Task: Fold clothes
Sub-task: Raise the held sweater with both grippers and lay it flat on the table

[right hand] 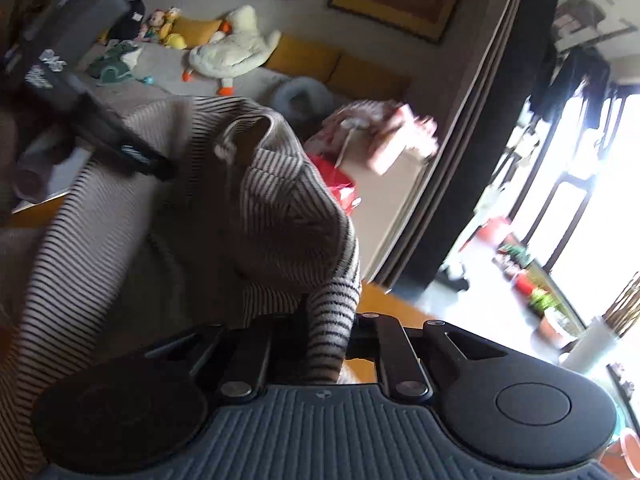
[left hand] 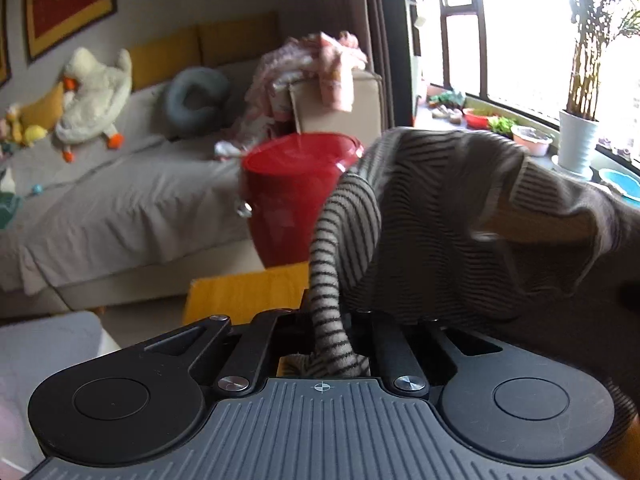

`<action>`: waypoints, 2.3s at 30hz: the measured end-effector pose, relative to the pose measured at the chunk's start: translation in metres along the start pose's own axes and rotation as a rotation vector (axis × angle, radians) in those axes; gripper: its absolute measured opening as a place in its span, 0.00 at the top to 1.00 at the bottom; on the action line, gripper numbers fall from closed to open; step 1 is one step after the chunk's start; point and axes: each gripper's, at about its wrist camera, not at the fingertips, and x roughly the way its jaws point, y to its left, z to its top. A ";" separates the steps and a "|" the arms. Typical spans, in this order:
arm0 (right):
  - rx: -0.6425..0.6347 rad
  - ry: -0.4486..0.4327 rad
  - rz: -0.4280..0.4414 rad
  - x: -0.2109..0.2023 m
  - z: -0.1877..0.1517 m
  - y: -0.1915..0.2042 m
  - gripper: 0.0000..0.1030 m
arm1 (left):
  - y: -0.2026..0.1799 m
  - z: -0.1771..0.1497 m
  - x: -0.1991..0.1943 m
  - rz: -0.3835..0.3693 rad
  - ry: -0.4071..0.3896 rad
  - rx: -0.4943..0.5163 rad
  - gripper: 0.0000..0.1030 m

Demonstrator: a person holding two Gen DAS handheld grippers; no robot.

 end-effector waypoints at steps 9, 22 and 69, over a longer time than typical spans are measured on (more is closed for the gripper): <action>0.099 -0.371 -0.036 -0.176 0.060 -0.062 0.90 | 0.014 0.013 -0.214 0.024 -0.359 0.046 0.92; 0.208 -0.600 0.163 -0.370 0.058 -0.112 0.90 | 0.003 -0.034 -0.424 -0.156 -0.584 0.013 0.83; 0.467 0.208 0.168 0.077 -0.053 -0.083 0.84 | 0.006 -0.048 0.071 -0.056 0.198 -0.168 0.50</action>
